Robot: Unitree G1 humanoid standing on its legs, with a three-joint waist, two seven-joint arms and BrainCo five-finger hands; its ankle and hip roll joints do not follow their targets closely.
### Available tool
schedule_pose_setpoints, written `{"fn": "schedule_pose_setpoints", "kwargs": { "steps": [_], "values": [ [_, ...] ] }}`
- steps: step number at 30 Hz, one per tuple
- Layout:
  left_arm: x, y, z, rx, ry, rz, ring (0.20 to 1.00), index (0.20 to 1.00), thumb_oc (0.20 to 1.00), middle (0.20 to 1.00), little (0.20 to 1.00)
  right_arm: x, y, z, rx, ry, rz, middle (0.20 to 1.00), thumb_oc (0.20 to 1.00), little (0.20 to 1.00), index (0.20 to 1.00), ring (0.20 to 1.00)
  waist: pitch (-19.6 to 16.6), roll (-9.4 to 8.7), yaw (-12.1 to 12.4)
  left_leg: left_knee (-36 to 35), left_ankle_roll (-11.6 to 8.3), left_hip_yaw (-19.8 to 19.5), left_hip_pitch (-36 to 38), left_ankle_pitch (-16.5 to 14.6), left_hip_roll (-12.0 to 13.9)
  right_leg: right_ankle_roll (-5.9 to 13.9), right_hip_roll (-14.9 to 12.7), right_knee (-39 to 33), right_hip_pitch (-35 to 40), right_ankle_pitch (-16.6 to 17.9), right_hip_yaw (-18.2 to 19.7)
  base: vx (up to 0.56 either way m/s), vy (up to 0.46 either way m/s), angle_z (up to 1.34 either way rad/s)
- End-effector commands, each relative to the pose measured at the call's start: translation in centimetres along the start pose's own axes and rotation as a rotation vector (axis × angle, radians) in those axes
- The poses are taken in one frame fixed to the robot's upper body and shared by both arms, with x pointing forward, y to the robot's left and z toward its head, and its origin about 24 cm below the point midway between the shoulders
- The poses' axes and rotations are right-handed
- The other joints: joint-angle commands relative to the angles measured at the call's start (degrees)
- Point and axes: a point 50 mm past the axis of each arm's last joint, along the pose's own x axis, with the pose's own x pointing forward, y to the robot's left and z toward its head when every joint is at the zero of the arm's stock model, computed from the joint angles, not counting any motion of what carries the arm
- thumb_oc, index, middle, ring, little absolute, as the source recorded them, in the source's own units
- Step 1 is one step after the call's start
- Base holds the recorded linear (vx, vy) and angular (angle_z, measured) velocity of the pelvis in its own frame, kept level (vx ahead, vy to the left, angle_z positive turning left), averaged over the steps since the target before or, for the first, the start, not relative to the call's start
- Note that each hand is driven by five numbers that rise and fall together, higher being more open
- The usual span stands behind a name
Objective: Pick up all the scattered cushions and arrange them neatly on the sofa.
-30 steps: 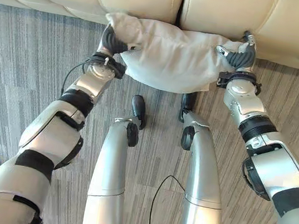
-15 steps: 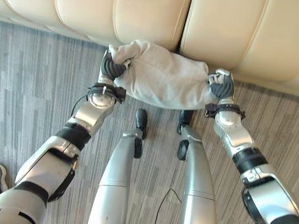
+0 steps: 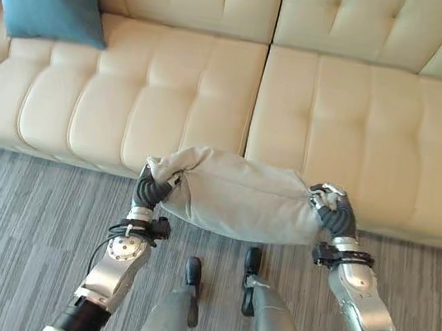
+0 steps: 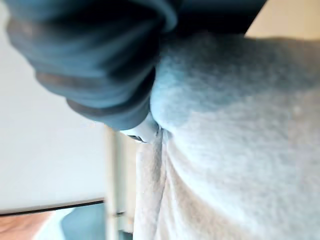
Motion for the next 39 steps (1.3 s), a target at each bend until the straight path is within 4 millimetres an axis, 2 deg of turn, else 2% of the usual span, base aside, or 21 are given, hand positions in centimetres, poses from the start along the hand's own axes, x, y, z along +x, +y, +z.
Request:
{"fn": "schedule_pose_setpoints", "kwargs": {
  "steps": [1, 6, 7, 8, 10, 11, 12, 13, 17, 18, 20, 23, 26, 28, 29, 31, 33, 35, 36, 37, 39],
  "values": [
    [-0.2, 0.6, 2.4, -0.007, -0.145, -0.021, 0.200, 0.200, 0.200, 0.200, 0.200, -0.3, 0.3, 3.7, -0.015, -0.202, 0.071, 0.200, 0.200, 0.200, 0.200, 0.200, -8.02, 0.09, -0.30, 0.07, -3.74, 0.46, 2.07, -1.44, 2.23, 5.29, -1.04, -0.33, 5.87, -6.01, -0.18, 0.19, -0.100, -0.05],
    [-0.9, 1.0, 2.2, -0.013, -0.130, -0.014, 0.200, 0.200, 0.200, 0.200, 0.200, -1.0, 0.3, 4.4, -0.041, -0.228, 0.082, 0.200, 0.200, 0.200, 0.200, 0.200, -9.71, -0.26, -0.37, 2.95, -4.82, 0.92, 3.85, -0.80, 3.81, 4.06, 0.16, -1.44, 10.33, -7.72, -0.54, 0.08, -0.114, 0.01],
    [-1.0, 1.0, 2.1, -0.021, -0.126, -0.016, 0.200, 0.200, 0.200, 0.200, 0.200, -1.1, 0.3, 4.5, -0.050, -0.230, 0.085, 0.200, 0.200, 0.200, 0.200, 0.200, -9.77, -0.43, -0.20, 5.18, -5.02, 0.79, 3.36, 0.04, 4.42, 3.59, 0.50, -1.66, 11.35, -8.13, -0.61, 0.06, -0.161, 0.07],
    [-1.1, 1.0, 1.9, -0.029, -0.114, -0.007, 0.200, 0.200, 0.200, 0.200, 0.200, -1.2, 0.1, 4.6, -0.059, -0.235, 0.084, 0.200, 0.200, 0.200, 0.200, 0.200, -9.44, -0.98, 0.05, 11.33, -5.24, 0.68, 1.90, 2.53, 5.40, 2.61, 0.95, -1.62, 12.82, -8.57, -0.86, 0.06, -0.160, 0.06],
    [-1.1, 1.0, 1.9, -0.029, -0.115, -0.007, 0.200, 0.200, 0.200, 0.200, 0.200, -1.2, 0.1, 4.6, -0.059, -0.235, 0.084, 0.200, 0.200, 0.200, 0.200, 0.200, -9.40, -0.89, -0.02, 11.81, -5.29, 0.53, 1.65, 2.32, 5.52, 2.57, 1.05, -1.61, 12.83, -8.57, -0.96, 0.04, -0.101, 0.03],
    [-1.2, 1.0, 1.7, -0.028, -0.102, -0.011, 0.200, 0.200, 0.200, 0.200, 0.200, -1.3, -0.1, 4.7, -0.071, -0.232, 0.086, 0.200, 0.200, 0.200, 0.200, 0.200, -8.94, -1.25, 0.17, 18.28, -4.96, 0.82, -0.49, 4.64, 6.45, 1.51, 1.41, -1.19, 13.88, -9.23, -1.09, 0.07, -0.137, 0.00],
    [-1.3, 1.0, 1.4, -0.024, -0.092, -0.010, 0.200, 0.200, 0.200, 0.200, 0.200, -1.5, -0.2, 4.6, -0.078, -0.225, 0.082, 0.200, 0.200, 0.200, 0.200, 0.200, -8.85, -1.42, 0.17, 21.00, -4.53, 1.40, -1.76, 5.16, 7.00, 1.14, 1.43, -1.22, 14.51, -9.60, -1.41, 0.15, -0.179, 0.16],
    [-1.5, 1.0, 1.1, -0.018, -0.075, -0.012, 0.200, 0.200, 0.200, 0.200, 0.200, -1.7, -0.5, 4.5, -0.086, -0.212, 0.075, 0.200, 0.200, 0.200, 0.200, 0.200, -8.74, -1.38, 0.24, 22.39, -3.52, 2.60, -4.06, 4.36, 7.11, 0.75, 1.38, -1.30, 15.39, -10.23, -1.50, 0.16, -0.092, 0.21],
    [-1.9, 1.4, 0.7, -0.012, -0.048, 0.007, 0.200, 0.200, 0.200, 0.200, 0.200, -1.7, -0.7, 4.6, -0.084, -0.210, 0.064, 0.200, 0.200, 0.200, 0.200, 0.200, -8.83, -1.76, 1.50, 17.12, -2.32, 5.48, -9.23, 0.32, 4.92, 1.35, 1.05, -2.23, 16.91, -11.50, -1.33, 0.21, -0.010, 0.01],
    [-2.0, 1.6, 0.6, -0.003, -0.041, 0.015, 0.200, 0.200, 0.200, 0.200, 0.200, -1.7, -0.8, 4.7, -0.081, -0.211, 0.056, 0.200, 0.200, 0.200, 0.200, 0.200, -8.61, -1.78, 2.28, 14.95, -2.43, 5.82, -10.82, 0.78, 3.82, 1.61, 1.29, -2.35, 17.87, -12.24, -0.97, 0.28, 0.037, -0.09],
    [-2.1, 1.8, 0.5, 0.007, -0.035, 0.031, 0.200, 0.200, 0.200, 0.200, 0.200, -1.7, -0.7, 4.7, -0.071, -0.214, 0.040, 0.200, 0.200, 0.200, 0.200, 0.200, -8.55, -1.32, 3.90, 7.84, -3.02, 4.22, -12.51, 3.96, 1.41, 1.97, 2.48, -2.56, 19.71, -13.68, 0.02, 0.34, 0.063, -0.08],
    [-2.2, 1.8, 0.6, 0.003, -0.036, 0.041, 0.200, 0.200, 0.200, 0.200, 0.200, -1.6, -0.8, 4.6, -0.068, -0.212, 0.020, 0.200, 0.200, 0.200, 0.200, 0.200, -9.00, -1.01, 5.29, 0.79, -3.66, 2.67, -14.42, 6.56, 0.41, 2.26, 3.35, -2.54, 22.39, -15.51, 1.28, 0.40, 0.075, -0.19],
    [-2.3, 2.0, 0.5, 0.002, -0.033, 0.050, 0.200, 0.200, 0.200, 0.200, 0.200, -1.6, -0.8, 4.5, -0.063, -0.205, 0.020, 0.200, 0.200, 0.200, 0.200, 0.200, -9.49, -1.46, 6.27, -0.07, -3.77, 2.88, -16.02, 7.40, 0.27, 2.73, 3.04, -2.15, 24.85, -17.11, 2.76, 0.40, 0.110, -0.35],
    [-2.6, 2.3, 0.4, 0.008, -0.025, 0.044, 0.200, 0.200, 0.200, 0.200, 0.200, -1.8, -0.4, 4.4, -0.055, -0.199, 0.043, 0.200, 0.200, 0.200, 0.200, 0.200, -10.44, -1.47, 6.97, -0.07, -2.85, 2.28, -14.66, 8.89, 0.59, 3.09, 2.92, -0.92, 26.01, -18.22, 3.73, 0.42, 0.138, -0.81],
    [-2.8, 2.3, 0.3, 0.019, -0.018, 0.032, 0.200, 0.200, 0.200, 0.200, 0.200, -2.0, -0.4, 4.3, -0.052, -0.199, 0.047, 0.200, 0.200, 0.200, 0.200, 0.200, -10.74, -2.14, 7.24, 1.56, -2.61, 2.16, -15.13, 9.83, 0.17, 3.65, 2.10, 0.52, 26.39, -18.15, 3.71, 0.48, 0.179, -0.61],
    [-2.6, 2.3, 0.4, 0.028, -0.018, 0.017, 0.200, 0.200, 0.200, 0.200, 0.200, -1.9, -0.1, 4.2, -0.044, -0.198, 0.059, 0.200, 0.200, 0.200, 0.200, 0.200, -11.08, -3.58, 7.42, 6.62, -1.53, 2.98, -16.65, 7.68, -0.53, 5.22, -0.54, 3.73, 25.68, -15.98, 3.59, 0.41, 0.188, 0.36],
    [-2.5, 2.5, 0.6, 0.043, -0.026, 0.007, 0.200, 0.200, 0.200, 0.200, 0.200, -1.7, 0.4, 4.3, -0.031, -0.201, 0.080, 0.200, 0.200, 0.200, 0.200, 0.200, -11.14, -4.38, 7.83, 9.17, 0.12, 3.80, -15.68, 4.30, -1.02, 7.02, -3.01, 9.22, 23.19, -11.49, 4.37, 0.38, 0.210, -0.04],
    [-2.4, 3.3, 1.2, 0.086, -0.047, 0.010, 0.200, 0.200, 0.200, 0.200, 0.200, -1.0, 1.5, 5.0, -0.017, -0.242, 0.127, 0.200, 0.200, 0.200, 0.200, 0.200, -10.43, -5.08, 8.54, 13.09, 3.06, 5.75, -13.43, -1.69, -1.33, 9.50, -5.52, 18.42, 19.48, -2.18, 6.19, 0.45, 0.248, -0.86],
    [-2.4, 3.3, 1.2, 0.086, -0.047, 0.011, 0.200, 0.200, 0.200, 0.200, 0.200, -1.0, 1.5, 5.0, -0.017, -0.242, 0.128, 0.200, 0.200, 0.200, 0.200, 0.200, -10.51, -4.94, 8.65, 12.87, 3.05, 5.79, -13.48, -1.46, -1.13, 9.46, -5.33, 18.31, 19.30, -1.94, 6.31, 0.23, 0.143, -0.57],
    [-2.4, 3.5, 1.2, 0.092, -0.046, 0.025, 0.200, 0.200, 0.200, 0.200, 0.200, -0.8, 2.0, 5.1, -0.011, -0.250, 0.146, 0.200, 0.200, 0.200, 0.200, 0.200, -10.04, -4.69, 8.76, 12.90, 3.56, 6.36, -12.65, -2.38, -0.69, 9.96, -6.04, 20.27, 17.18, 0.14, 5.96, 0.10, 0.065, -0.59],
    [-2.3, 3.6, 1.3, 0.099, -0.051, 0.030, 0.200, 0.200, 0.200, 0.200, 0.200, -0.7, 2.2, 5.0, -0.009, -0.246, 0.160, 0.200, 0.200, 0.200, 0.200, 0.200, -9.55, -4.11, 8.40, 11.41, 3.85, 6.21, -10.22, -3.04, -0.43, 8.86, -6.81, 19.96, 13.37, -0.69, 4.11, 0.18, 0.084, -0.85]
  ]
}}
